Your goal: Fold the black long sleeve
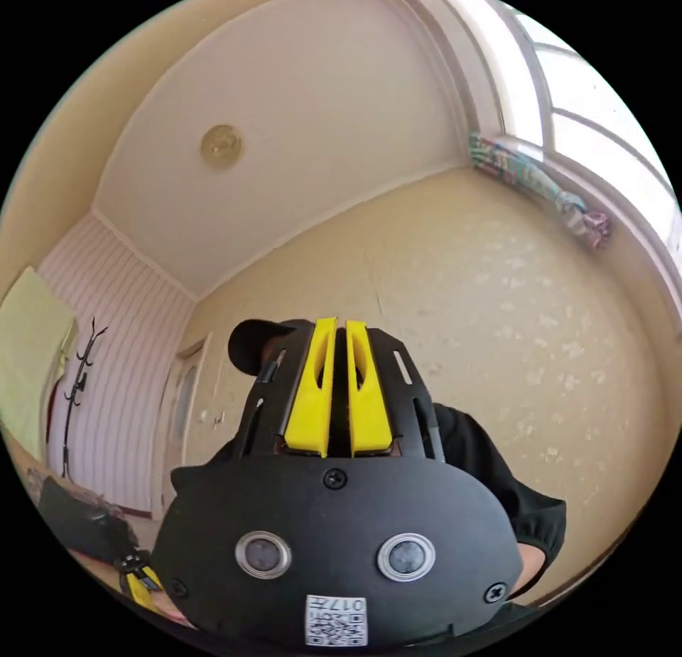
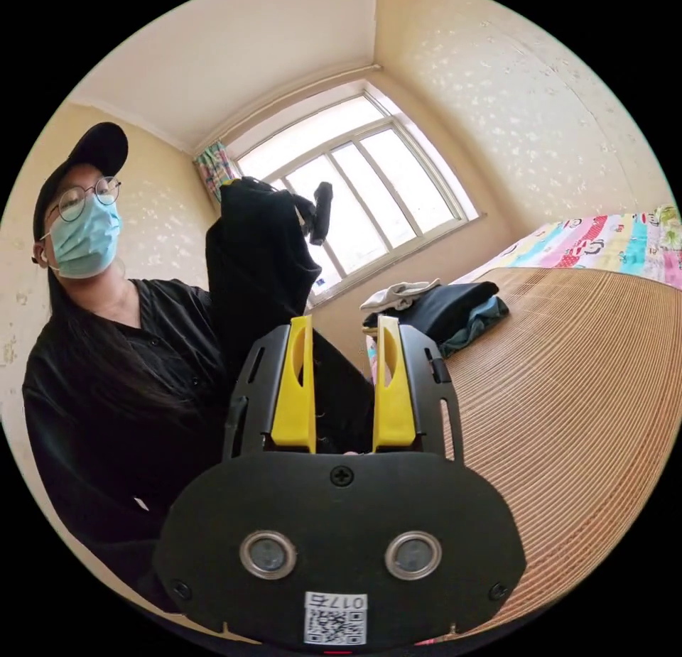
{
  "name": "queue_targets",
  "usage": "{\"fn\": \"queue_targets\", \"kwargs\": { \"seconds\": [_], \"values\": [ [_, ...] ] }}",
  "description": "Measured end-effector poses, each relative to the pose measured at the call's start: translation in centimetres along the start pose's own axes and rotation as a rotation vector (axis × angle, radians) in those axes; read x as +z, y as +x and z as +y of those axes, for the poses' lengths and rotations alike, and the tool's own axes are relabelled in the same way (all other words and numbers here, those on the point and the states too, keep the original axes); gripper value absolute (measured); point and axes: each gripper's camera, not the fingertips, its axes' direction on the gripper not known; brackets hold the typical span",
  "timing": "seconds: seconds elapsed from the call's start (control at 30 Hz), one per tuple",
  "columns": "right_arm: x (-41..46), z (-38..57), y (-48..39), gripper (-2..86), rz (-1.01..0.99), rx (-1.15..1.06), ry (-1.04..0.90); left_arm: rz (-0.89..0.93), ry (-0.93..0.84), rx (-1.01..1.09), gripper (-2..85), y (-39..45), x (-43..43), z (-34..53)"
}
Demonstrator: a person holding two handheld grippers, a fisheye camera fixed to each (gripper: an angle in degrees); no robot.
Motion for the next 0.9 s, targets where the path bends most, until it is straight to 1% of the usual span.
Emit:
{"fn": "queue_targets", "kwargs": {
  "seconds": [0.07,0.17,0.23,0.3,0.37,0.43,0.47,0.57,0.6,0.63,0.7,0.73,0.77,0.8,0.83,0.87,0.9],
  "values": [
    [1.6,1.1,1.3,14.5,-0.011,0.036,-0.016,0.033,0.031,-0.036,1.2,-0.6,0.6,1.6],
    [4.0,4.0,3.7,16.9,-0.111,0.124,-0.032,0.094,0.028,-0.038,0.7,-0.7,2.9,3.7],
    [5.8,5.7,4.2,18.6,-0.188,0.117,-0.066,0.13,0.039,-0.03,0.5,-0.6,4.3,4.6],
    [9.0,7.2,4.0,20.6,-0.321,0.107,-0.14,0.166,0.066,-0.028,0.5,-0.6,5.5,5.8],
    [10.8,7.7,3.4,21.1,-0.382,0.089,-0.135,0.192,0.097,-0.033,0.5,-0.9,5.8,6.8],
    [12.0,7.6,3.3,21.4,-0.353,0.114,-0.139,0.225,0.132,-0.066,0.5,-1.6,6.1,7.8],
    [12.2,7.5,3.6,21.5,-0.335,0.135,-0.113,0.231,0.144,-0.095,0.5,-2.2,6.3,8.3],
    [10.4,7.6,5.6,21.6,-0.374,0.184,0.043,0.246,0.154,-0.137,0.5,-3.3,6.9,8.8],
    [9.9,7.7,6.1,21.5,-0.386,0.169,0.058,0.245,0.146,-0.145,0.5,-3.6,7.3,8.9],
    [10.1,7.5,6.2,21.4,-0.386,0.154,0.034,0.245,0.14,-0.148,0.5,-3.7,7.6,8.9],
    [13.0,6.7,5.5,20.9,-0.424,0.082,-0.116,0.267,0.126,-0.159,0.5,-4.6,8.4,9.1],
    [13.9,6.5,5.1,20.2,-0.456,0.06,-0.132,0.274,0.127,-0.165,0.5,-4.9,8.5,9.1],
    [15.6,6.3,4.1,18.8,-0.551,0.012,-0.148,0.283,0.134,-0.176,0.5,-5.3,8.6,9.2],
    [17.0,6.1,2.9,14.4,-0.667,-0.048,-0.171,0.277,0.148,-0.187,0.5,-5.5,8.4,9.1],
    [17.5,6.1,2.2,12.2,-0.717,-0.084,-0.187,0.27,0.154,-0.191,0.4,-5.5,8.2,9.0],
    [17.8,6.2,0.9,7.5,-0.737,-0.153,-0.217,0.255,0.158,-0.181,0.3,-5.0,7.8,8.5],
    [17.0,6.5,0.0,4.8,-0.612,-0.149,-0.21,0.226,0.144,-0.154,0.2,-3.8,7.4,7.7]
  ]
}}
